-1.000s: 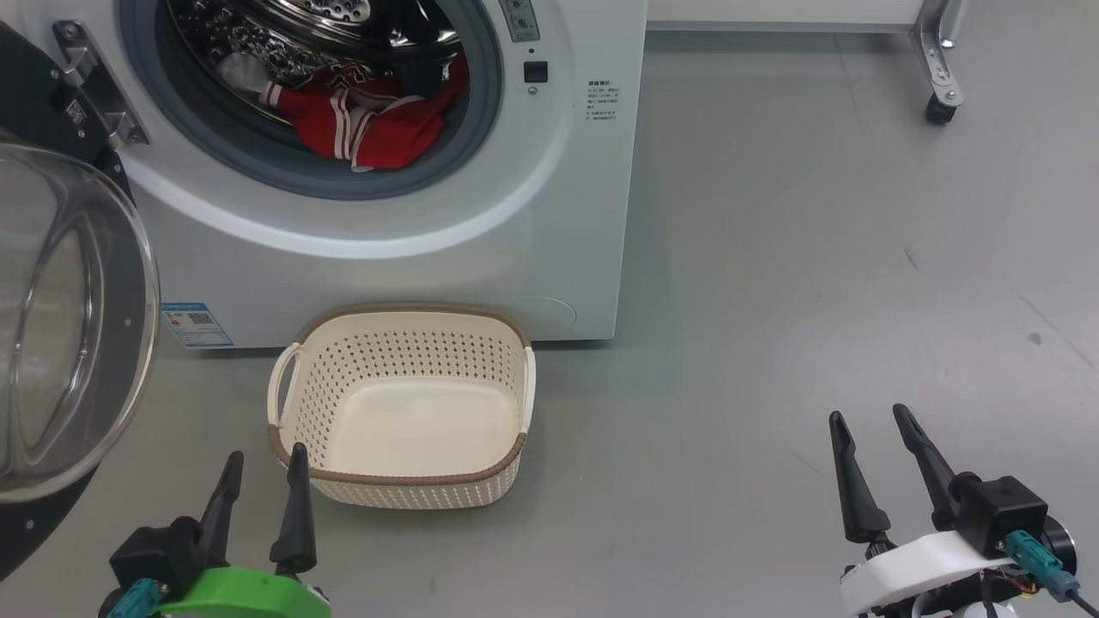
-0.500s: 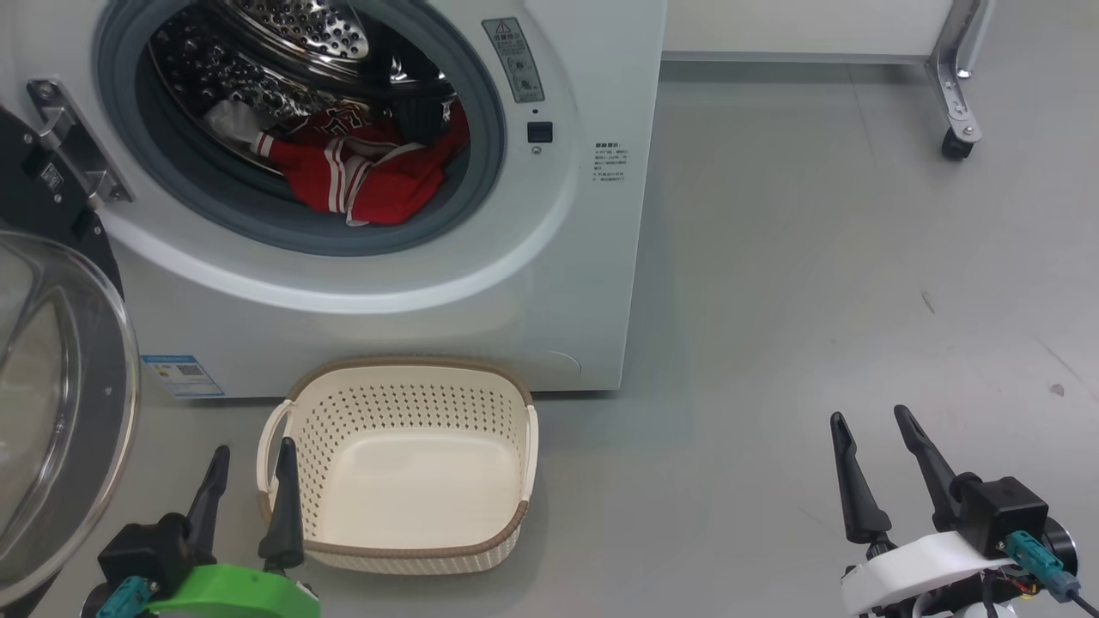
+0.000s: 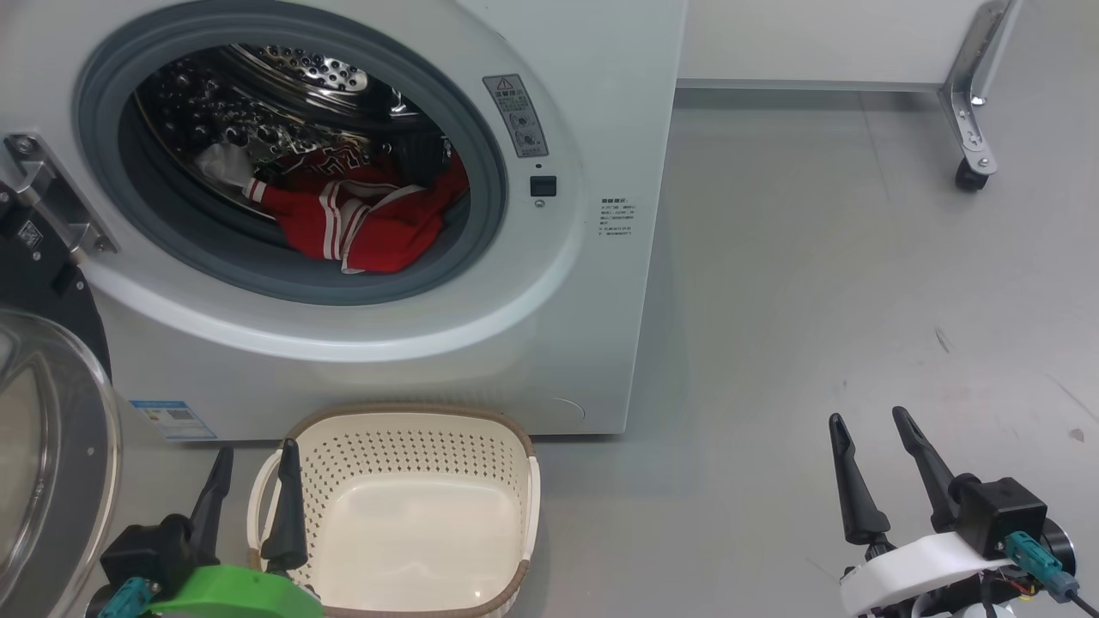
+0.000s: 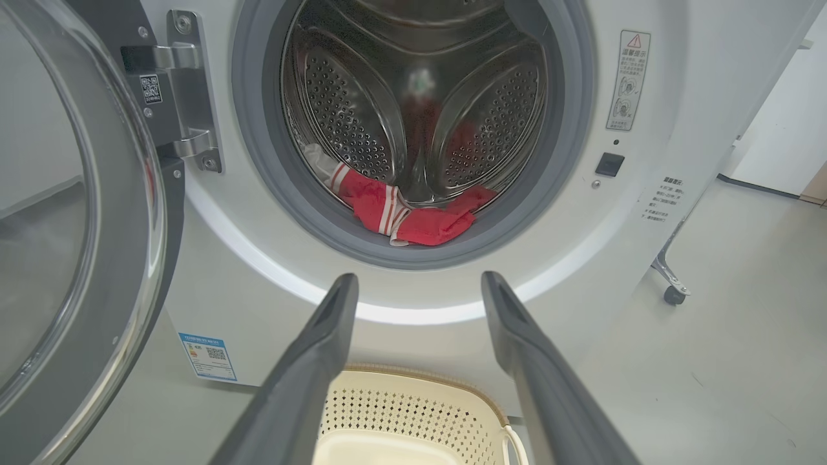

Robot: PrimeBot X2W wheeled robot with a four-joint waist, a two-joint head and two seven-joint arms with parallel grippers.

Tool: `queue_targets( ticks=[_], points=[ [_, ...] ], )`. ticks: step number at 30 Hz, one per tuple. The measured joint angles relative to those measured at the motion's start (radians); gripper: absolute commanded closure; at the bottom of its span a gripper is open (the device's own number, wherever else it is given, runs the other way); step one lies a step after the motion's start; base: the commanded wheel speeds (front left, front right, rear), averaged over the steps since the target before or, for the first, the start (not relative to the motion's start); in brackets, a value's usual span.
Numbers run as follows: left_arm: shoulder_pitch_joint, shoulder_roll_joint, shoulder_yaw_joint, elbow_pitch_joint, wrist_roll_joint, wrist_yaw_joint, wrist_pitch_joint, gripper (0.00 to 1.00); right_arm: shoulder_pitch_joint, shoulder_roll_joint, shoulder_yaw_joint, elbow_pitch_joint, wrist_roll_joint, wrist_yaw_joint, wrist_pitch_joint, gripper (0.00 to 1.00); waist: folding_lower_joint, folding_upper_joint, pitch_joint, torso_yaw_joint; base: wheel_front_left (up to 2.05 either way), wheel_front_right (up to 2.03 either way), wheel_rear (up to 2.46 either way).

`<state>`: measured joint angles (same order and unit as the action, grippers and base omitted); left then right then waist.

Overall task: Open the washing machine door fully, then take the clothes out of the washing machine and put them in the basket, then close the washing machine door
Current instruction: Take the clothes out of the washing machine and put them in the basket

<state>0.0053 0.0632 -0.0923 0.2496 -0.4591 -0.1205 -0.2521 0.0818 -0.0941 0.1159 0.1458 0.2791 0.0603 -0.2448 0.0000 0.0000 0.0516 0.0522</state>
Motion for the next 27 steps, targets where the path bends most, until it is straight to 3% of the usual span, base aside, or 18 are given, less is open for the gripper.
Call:
queue_targets(
  ticks=[27],
  points=[
    [0.002, -0.001, -0.001, -0.001, -0.002, 0.000, 0.000, 0.00, 0.000, 0.003, -0.002, 0.007, -0.010, 0.009, 0.000, 0.00, 0.0000, 0.0000, -0.007, -0.002, 0.24, -0.24, 0.00]
  ],
)
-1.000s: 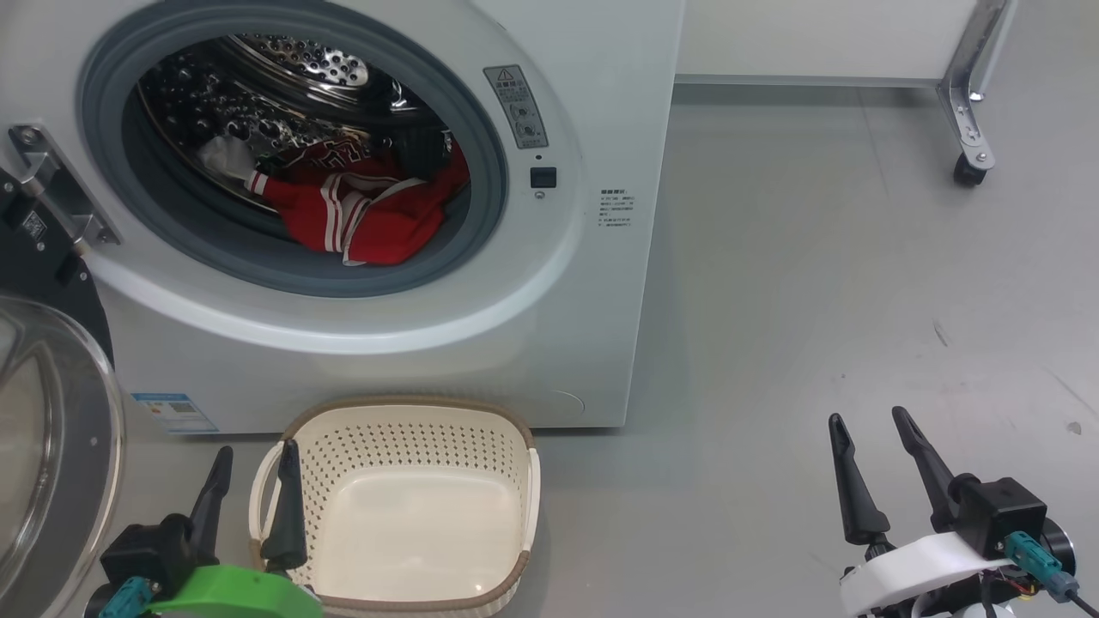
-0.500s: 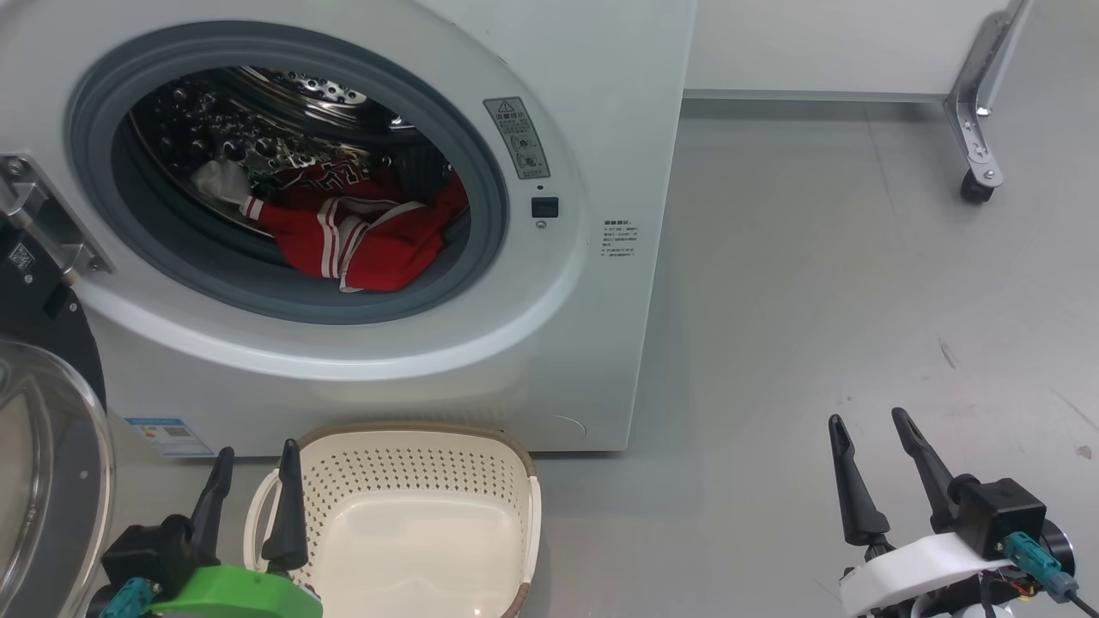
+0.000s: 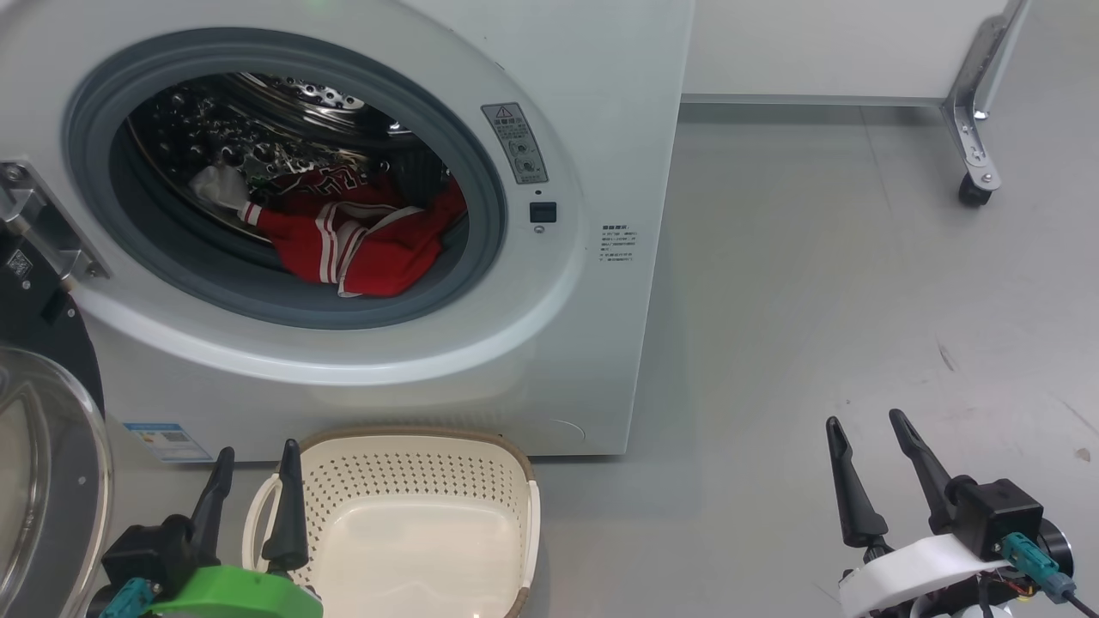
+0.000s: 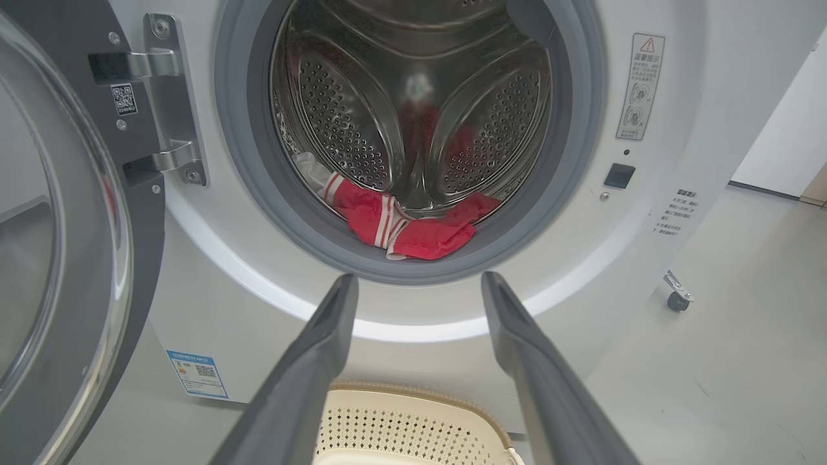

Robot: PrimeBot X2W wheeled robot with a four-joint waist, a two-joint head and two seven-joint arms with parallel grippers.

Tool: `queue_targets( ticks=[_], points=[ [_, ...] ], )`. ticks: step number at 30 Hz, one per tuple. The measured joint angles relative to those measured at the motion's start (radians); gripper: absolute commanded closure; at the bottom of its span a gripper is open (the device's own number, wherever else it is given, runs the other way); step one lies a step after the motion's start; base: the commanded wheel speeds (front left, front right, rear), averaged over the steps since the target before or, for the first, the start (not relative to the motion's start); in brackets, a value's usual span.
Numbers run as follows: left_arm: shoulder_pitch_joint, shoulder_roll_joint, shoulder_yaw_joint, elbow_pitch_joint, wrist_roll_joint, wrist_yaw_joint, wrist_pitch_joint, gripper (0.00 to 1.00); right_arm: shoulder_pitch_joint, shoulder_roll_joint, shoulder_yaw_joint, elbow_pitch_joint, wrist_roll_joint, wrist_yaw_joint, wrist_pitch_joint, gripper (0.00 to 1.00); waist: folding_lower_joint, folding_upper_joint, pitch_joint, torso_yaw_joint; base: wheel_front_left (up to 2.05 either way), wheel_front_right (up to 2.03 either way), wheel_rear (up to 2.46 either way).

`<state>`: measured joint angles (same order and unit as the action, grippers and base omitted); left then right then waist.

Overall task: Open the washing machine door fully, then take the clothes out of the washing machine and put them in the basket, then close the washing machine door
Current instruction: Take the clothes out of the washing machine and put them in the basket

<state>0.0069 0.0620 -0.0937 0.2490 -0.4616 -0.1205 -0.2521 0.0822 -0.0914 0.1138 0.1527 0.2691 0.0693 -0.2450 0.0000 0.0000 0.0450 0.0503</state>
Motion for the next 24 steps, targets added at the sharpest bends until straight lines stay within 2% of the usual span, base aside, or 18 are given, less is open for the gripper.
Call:
queue_targets(
  ticks=[24],
  points=[
    [0.001, -0.001, -0.003, -0.003, 0.007, 0.000, 0.000, 0.00, 0.000, 0.000, -0.003, 0.001, 0.000, 0.001, 0.000, 0.00, 0.0000, 0.0000, 0.013, 0.001, 0.00, 0.00, 0.00]
  ],
)
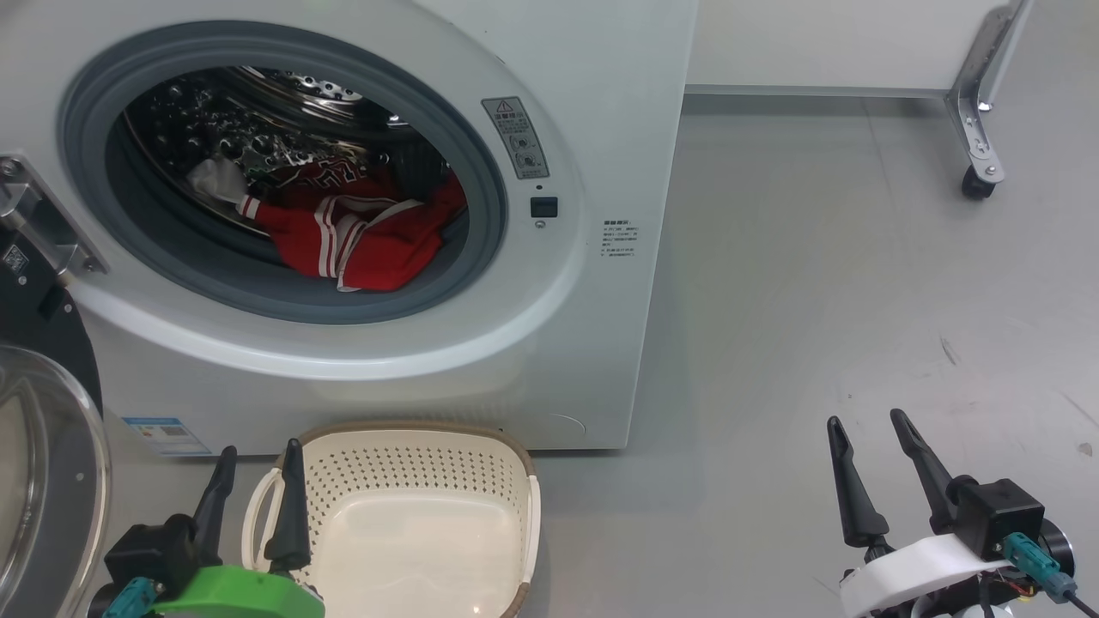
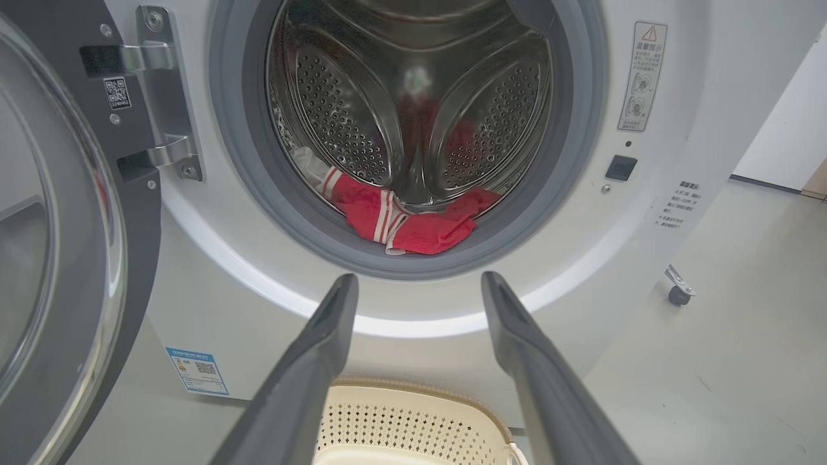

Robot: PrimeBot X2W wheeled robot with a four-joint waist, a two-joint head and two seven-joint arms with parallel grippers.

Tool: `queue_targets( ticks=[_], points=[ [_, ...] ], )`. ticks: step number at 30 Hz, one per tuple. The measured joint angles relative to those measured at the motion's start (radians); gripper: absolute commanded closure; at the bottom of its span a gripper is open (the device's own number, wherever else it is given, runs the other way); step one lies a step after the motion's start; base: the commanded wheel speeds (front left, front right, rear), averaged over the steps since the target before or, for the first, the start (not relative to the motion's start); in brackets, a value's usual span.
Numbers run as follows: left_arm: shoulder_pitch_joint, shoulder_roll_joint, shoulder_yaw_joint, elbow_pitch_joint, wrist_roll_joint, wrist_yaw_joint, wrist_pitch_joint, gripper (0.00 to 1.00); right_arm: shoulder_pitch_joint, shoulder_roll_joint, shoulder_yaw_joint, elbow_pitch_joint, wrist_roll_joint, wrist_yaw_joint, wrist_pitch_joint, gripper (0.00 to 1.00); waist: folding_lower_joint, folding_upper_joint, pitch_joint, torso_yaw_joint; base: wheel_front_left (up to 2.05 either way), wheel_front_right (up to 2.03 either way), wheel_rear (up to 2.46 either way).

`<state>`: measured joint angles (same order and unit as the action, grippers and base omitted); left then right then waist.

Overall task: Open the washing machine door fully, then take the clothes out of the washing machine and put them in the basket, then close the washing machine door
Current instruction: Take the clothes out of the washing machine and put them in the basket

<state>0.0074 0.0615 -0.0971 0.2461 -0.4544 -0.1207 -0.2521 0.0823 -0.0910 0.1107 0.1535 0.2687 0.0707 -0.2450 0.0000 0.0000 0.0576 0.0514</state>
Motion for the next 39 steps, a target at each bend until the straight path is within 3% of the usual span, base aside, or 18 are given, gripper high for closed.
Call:
queue_targets(
  ticks=[16, 24, 39],
  points=[
    [-0.023, 0.017, 0.020, -0.009, 0.018, 0.004, 0.000, 0.00, -0.006, 0.004, 0.025, -0.015, -0.018, 0.008, -0.003, 0.00, 0.0000, 0.0000, 0.072, -0.031, 0.00, 0.00, 0.00],
    [-0.129, 0.064, 0.058, 0.006, 0.064, 0.068, 0.045, 0.00, -0.024, 0.012, 0.034, -0.032, -0.020, 0.009, -0.007, 0.00, 0.0000, 0.0000, 0.146, -0.073, 0.00, 0.00, 0.00],
    [-0.428, 0.150, 0.140, 0.069, 0.057, 0.132, 0.175, 0.00, -0.120, 0.029, 0.060, -0.055, -0.019, 0.010, -0.007, 0.00, 0.0001, 0.0000, 0.308, -0.180, 0.00, 0.00, 0.00]
  ],
)
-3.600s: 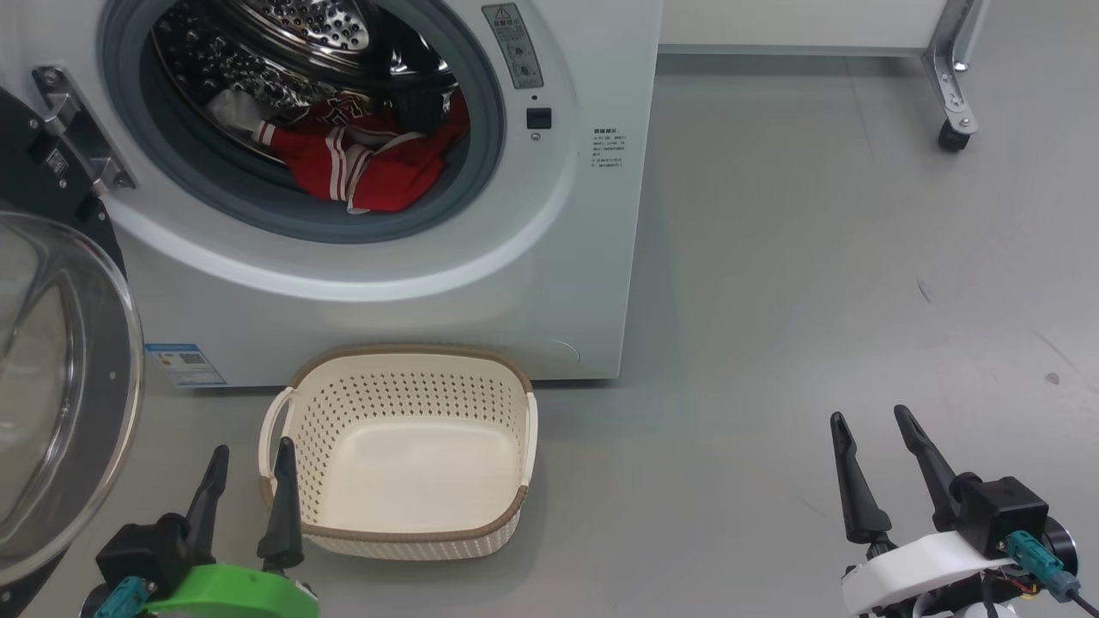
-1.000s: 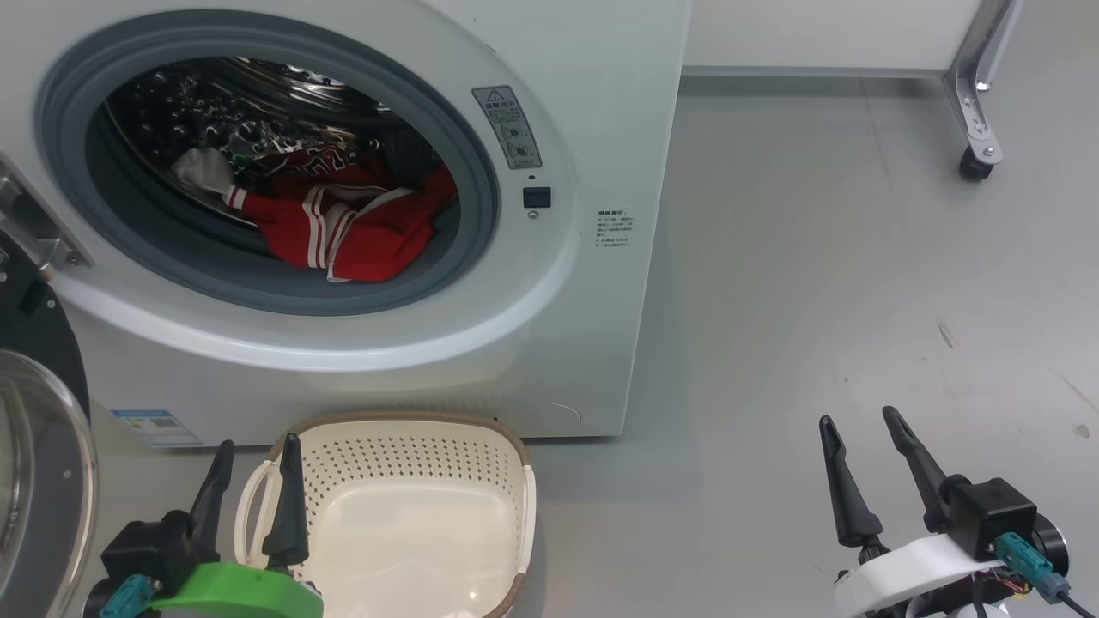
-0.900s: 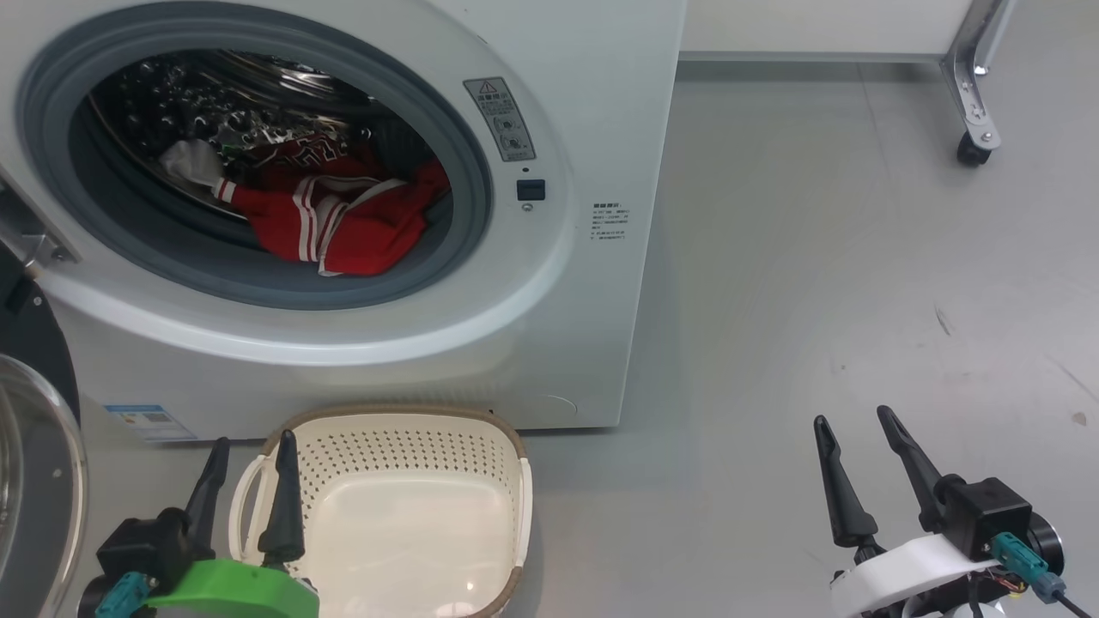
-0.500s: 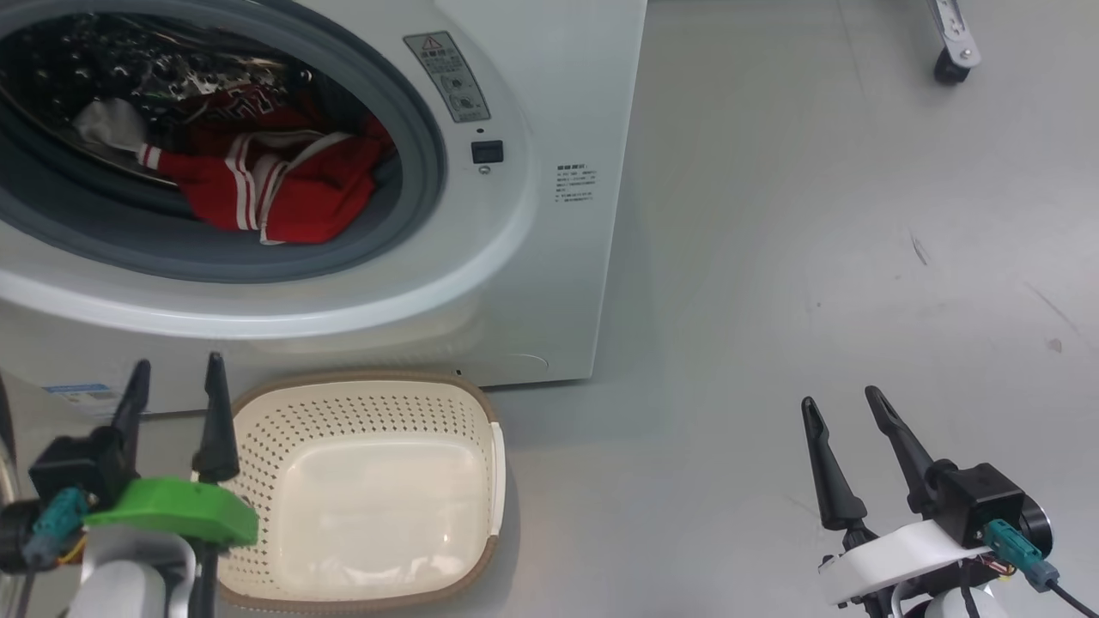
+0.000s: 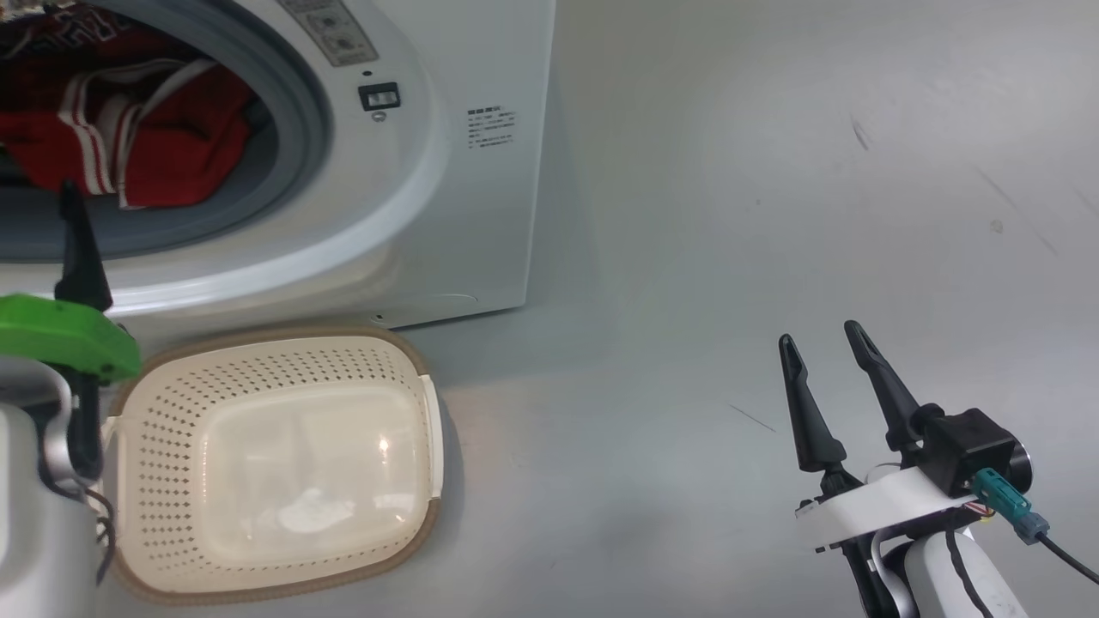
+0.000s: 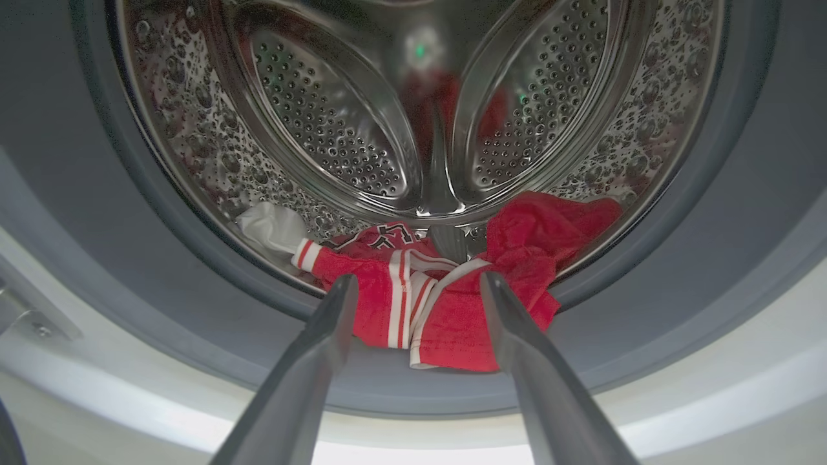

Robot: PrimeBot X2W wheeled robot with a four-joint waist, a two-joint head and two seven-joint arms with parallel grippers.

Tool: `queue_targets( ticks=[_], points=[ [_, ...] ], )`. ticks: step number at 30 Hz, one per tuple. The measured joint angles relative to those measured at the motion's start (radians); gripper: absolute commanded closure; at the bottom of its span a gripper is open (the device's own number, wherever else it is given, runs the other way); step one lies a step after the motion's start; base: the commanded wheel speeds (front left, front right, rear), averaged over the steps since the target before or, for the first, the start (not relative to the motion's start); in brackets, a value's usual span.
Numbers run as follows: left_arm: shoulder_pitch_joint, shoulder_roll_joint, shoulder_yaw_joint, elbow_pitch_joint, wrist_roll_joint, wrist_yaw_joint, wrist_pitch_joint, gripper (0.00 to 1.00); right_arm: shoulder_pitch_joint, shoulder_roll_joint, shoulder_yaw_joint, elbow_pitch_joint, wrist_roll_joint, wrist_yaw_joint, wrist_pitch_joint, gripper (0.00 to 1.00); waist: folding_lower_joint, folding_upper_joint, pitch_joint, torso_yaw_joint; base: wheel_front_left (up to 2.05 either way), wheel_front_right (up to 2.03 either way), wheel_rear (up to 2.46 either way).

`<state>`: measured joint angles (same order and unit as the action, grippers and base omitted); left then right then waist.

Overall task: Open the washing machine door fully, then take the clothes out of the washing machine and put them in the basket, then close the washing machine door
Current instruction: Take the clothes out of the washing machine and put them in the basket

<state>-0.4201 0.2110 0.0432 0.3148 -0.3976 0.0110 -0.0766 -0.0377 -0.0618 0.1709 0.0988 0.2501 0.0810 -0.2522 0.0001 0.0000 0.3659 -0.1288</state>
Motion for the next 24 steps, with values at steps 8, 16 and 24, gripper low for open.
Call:
queue_targets(
  ticks=[8, 16, 24],
  points=[
    [-0.163, 0.086, 0.008, 0.076, 0.029, 0.038, 0.112, 0.00, -0.039, 0.008, 0.026, 0.000, 0.005, 0.006, 0.000, 0.00, 0.0000, 0.0000, 0.076, -0.073, 0.00, 0.00, 0.00],
    [-0.270, 0.186, -0.006, 0.188, 0.098, 0.055, 0.227, 0.00, -0.083, 0.015, 0.029, 0.002, 0.022, 0.006, 0.000, 0.00, 0.0000, 0.0000, 0.141, -0.146, 0.00, 0.00, 0.00],
    [-0.322, 0.260, -0.041, 0.273, 0.179, 0.064, 0.300, 0.00, -0.102, 0.017, 0.049, 0.016, 0.033, 0.006, 0.000, 0.00, 0.0000, 0.0000, 0.169, -0.195, 0.00, 0.00, 0.00]
  ],
)
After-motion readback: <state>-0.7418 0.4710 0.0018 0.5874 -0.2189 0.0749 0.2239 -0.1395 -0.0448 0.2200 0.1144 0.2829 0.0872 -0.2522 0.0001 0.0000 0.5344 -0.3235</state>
